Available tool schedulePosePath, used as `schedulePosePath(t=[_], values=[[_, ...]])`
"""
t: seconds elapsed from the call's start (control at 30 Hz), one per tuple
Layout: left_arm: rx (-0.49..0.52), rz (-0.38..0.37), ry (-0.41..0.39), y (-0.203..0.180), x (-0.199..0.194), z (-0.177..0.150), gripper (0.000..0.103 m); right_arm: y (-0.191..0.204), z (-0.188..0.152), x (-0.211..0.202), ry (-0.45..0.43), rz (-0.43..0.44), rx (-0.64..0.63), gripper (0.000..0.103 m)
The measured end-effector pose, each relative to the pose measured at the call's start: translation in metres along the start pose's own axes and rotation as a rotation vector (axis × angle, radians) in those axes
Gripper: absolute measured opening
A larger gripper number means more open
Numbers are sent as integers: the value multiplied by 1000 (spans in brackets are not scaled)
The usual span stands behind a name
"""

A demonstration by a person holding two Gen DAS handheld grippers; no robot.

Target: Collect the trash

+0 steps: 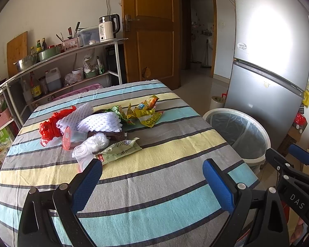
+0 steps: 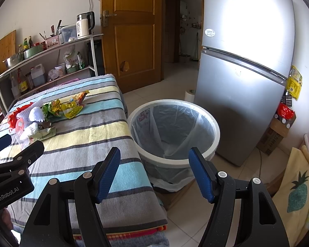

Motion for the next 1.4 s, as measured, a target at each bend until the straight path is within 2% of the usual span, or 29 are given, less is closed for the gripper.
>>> schedulePosePath(t=[1.4], values=[[1, 5, -2, 0, -2, -2, 99, 1, 0, -2, 2, 1, -6, 69]])
Point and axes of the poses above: each gripper's, at about its wrist camera, not at the fingertips, and x roughly the way its jaws point, y to its left, z to its top, the point moved 7 cm from there along x, roughly the way its jaws point, and after that the axes turned 3 degrees about z, right-handed, at the moved point
